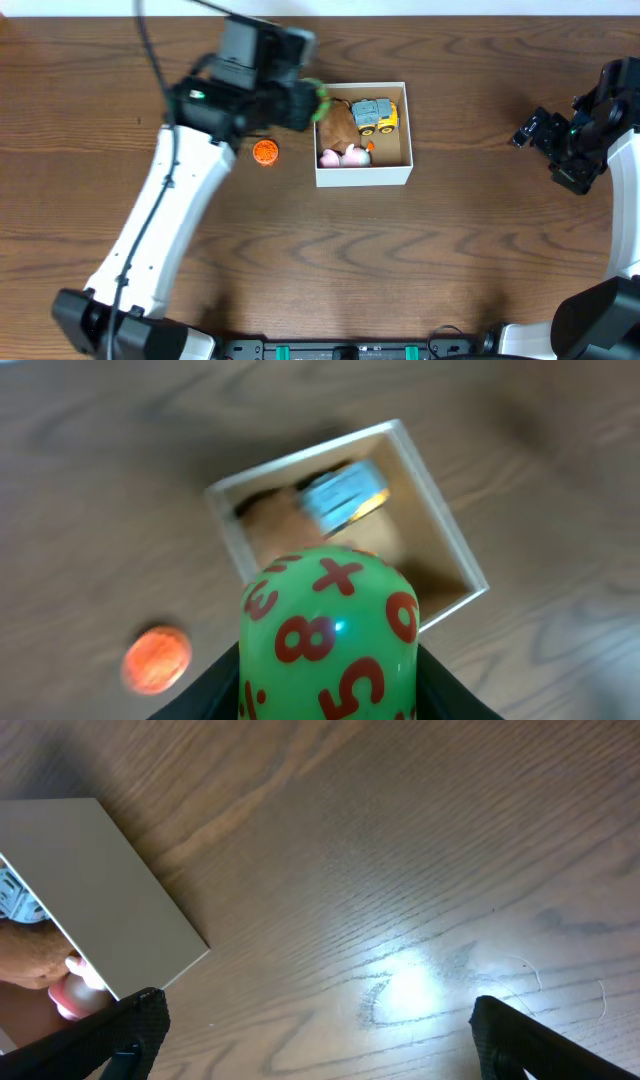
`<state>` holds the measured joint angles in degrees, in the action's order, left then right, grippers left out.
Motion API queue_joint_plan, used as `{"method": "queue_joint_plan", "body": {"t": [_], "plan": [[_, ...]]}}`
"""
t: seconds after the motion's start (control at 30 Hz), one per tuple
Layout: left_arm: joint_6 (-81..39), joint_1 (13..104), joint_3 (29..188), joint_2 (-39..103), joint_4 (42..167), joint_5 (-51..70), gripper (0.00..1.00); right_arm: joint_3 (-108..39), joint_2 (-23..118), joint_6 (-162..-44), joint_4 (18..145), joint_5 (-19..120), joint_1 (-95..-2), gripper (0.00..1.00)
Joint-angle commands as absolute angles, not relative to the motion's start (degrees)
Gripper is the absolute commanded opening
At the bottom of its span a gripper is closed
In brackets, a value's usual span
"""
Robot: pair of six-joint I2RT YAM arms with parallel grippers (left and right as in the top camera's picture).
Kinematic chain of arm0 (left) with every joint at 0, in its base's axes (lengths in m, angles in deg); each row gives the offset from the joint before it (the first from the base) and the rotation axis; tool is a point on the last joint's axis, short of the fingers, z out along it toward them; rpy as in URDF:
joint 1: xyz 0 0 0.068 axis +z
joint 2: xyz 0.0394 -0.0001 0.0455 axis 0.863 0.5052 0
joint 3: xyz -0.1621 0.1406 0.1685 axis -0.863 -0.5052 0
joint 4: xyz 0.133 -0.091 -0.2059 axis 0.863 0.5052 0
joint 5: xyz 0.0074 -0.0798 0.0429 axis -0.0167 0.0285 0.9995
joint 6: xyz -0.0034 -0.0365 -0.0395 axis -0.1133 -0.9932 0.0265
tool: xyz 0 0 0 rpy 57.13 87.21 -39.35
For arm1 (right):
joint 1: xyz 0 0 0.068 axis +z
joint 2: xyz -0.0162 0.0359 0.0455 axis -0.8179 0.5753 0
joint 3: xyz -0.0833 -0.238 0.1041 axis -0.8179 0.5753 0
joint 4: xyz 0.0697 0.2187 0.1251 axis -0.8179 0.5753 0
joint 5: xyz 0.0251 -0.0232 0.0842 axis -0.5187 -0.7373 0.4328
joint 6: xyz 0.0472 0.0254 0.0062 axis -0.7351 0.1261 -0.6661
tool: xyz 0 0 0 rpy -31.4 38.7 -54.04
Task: Pack container
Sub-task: 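Carry the green ball into the box and release it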
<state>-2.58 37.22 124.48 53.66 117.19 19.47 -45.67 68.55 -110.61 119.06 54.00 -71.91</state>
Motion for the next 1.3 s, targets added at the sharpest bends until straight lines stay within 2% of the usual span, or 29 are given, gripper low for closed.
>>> {"method": "queue_joint_plan", "body": {"t": [0.0, 0.23, 0.57, 0.6, 0.73, 1.07, 1.13, 1.27], "plan": [[-6.05, 32.76, 123.15, 57.33, 113.16, 21.24, 0.41, -45.43, 68.64, -111.11, 119.1, 54.2, -72.07, 0.99], [-6.47, 25.5, 123.15, 67.27, 106.63, 21.24, 0.41, -45.43, 68.64, -111.11, 119.12, 54.22, -72.07, 0.99], [-8.04, 20.65, 123.15, 76.74, 103.92, 21.22, 0.41, -45.43, 68.64, -111.11, 119.12, 54.2, -72.07, 0.99], [-8.46, 20.39, 123.15, 77.0, 103.92, 21.24, 0.45, -45.43, 68.64, -111.11, 119.12, 54.22, -72.07, 0.99], [-9.09, 19.67, 123.17, 77.2, 104.05, 21.22, 0.68, -45.43, 68.64, -111.11, 119.12, 54.2, -72.07, 0.99], [-9.46, 20.89, 125.35, 73.13, 106.87, 21.24, 0.72, -45.43, 68.64, -111.11, 119.34, 54.2, -72.07, 0.99], [-9.44, 21.63, 125.92, 70.57, 107.22, 21.27, 0.77, -45.43, 68.64, -111.09, 119.27, 54.2, -72.07, 0.99], [-9.07, 23.47, 125.92, 64.91, 108.2, 21.51, 0.8, -45.43, 68.64, -111.09, 119.25, 54.18, -72.07, 0.99]]}}
